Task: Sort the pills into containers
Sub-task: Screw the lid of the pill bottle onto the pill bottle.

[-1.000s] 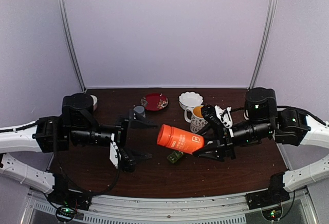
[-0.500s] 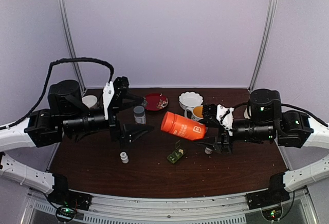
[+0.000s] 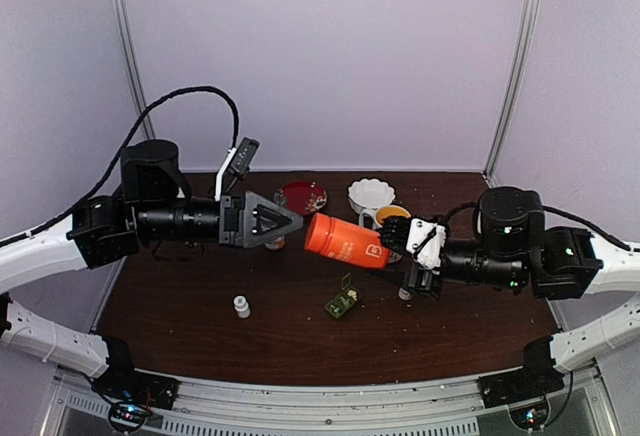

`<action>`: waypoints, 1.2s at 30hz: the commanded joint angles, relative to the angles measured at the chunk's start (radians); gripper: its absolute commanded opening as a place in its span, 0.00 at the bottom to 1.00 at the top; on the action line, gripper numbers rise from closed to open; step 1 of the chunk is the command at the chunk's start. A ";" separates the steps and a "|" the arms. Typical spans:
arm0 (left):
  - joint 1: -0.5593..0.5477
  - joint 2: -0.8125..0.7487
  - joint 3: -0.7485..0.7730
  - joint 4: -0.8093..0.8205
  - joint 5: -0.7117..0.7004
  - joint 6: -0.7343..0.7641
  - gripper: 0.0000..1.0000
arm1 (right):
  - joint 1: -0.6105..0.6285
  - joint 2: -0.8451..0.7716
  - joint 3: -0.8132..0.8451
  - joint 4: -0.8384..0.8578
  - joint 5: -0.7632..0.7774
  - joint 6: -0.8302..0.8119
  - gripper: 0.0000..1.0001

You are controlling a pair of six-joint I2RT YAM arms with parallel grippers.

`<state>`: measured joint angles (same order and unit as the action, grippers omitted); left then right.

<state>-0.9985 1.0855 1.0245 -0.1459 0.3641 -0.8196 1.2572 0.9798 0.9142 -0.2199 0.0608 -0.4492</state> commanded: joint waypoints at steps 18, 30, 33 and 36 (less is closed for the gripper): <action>0.001 0.085 0.037 0.068 0.140 -0.087 0.85 | 0.022 0.090 0.083 0.001 0.046 -0.019 0.00; 0.000 0.094 0.041 0.061 0.164 -0.081 0.62 | 0.022 0.108 0.090 -0.002 0.058 -0.014 0.00; 0.000 0.096 0.045 0.056 0.172 -0.072 0.54 | 0.022 0.112 0.094 -0.009 0.057 -0.011 0.00; 0.001 0.096 0.050 0.045 0.174 -0.059 0.40 | 0.022 0.110 0.095 -0.011 0.047 -0.006 0.00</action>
<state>-0.9966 1.1782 1.0401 -0.1314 0.5064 -0.9058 1.2743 1.0859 0.9760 -0.2436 0.0910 -0.4648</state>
